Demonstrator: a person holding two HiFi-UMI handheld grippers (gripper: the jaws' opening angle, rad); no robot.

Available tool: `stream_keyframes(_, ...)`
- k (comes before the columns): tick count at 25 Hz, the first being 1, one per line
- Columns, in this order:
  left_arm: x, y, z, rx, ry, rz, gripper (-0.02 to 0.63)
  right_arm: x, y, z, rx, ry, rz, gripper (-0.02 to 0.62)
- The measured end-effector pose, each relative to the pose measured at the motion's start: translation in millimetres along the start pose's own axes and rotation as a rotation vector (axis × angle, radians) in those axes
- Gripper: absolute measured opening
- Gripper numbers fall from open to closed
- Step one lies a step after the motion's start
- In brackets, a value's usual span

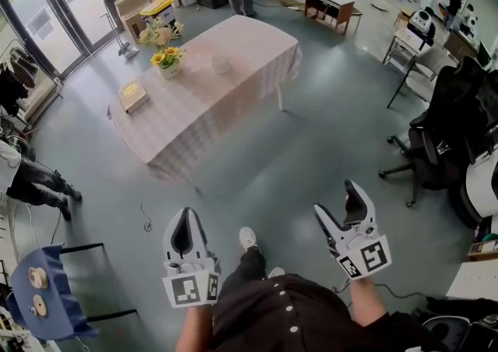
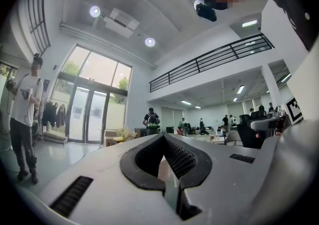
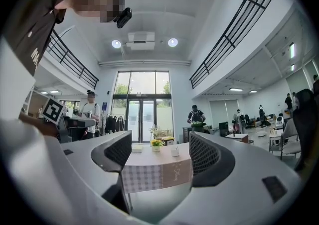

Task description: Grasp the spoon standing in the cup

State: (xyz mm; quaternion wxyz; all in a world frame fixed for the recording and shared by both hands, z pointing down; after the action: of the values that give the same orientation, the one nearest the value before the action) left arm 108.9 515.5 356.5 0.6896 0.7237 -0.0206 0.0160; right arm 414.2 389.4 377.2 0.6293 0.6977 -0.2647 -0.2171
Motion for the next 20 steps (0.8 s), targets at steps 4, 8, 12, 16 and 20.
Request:
stream_keyframes(4,-24,5,25,-0.01,-0.003,-0.006,0.017,-2,7,36,-0.013,0.0,-0.001,0.339)
stream_keyframes(8,-46,6,56,-0.016,-0.002,-0.015,0.017,-2,9,75,-0.025,-0.006,-0.01,0.341)
stream_keyframes(12,-69,8,89,-0.025,0.019,-0.031,0.017,0,11,114,-0.029,0.004,-0.005,0.339)
stream_keyframes(16,-94,4,119,-0.016,0.025,-0.018,0.017,2,9,151,-0.025,0.02,-0.014,0.339)
stream_keyframes(20,-119,2,146,-0.008,0.028,-0.015,0.017,1,9,185,-0.017,0.031,-0.016,0.339)
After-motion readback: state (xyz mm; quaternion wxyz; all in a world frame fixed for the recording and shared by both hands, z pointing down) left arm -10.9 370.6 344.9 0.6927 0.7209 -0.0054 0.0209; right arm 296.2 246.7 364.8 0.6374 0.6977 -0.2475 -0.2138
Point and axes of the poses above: the fingertips, and each gripper's own axes: z forward along the fingers, x to its right, y out of its underside, the point moved 5 cm from there along -z, backward along the fingers, and after that the axes turned 10 degrees about y, right-handed, at the moved point
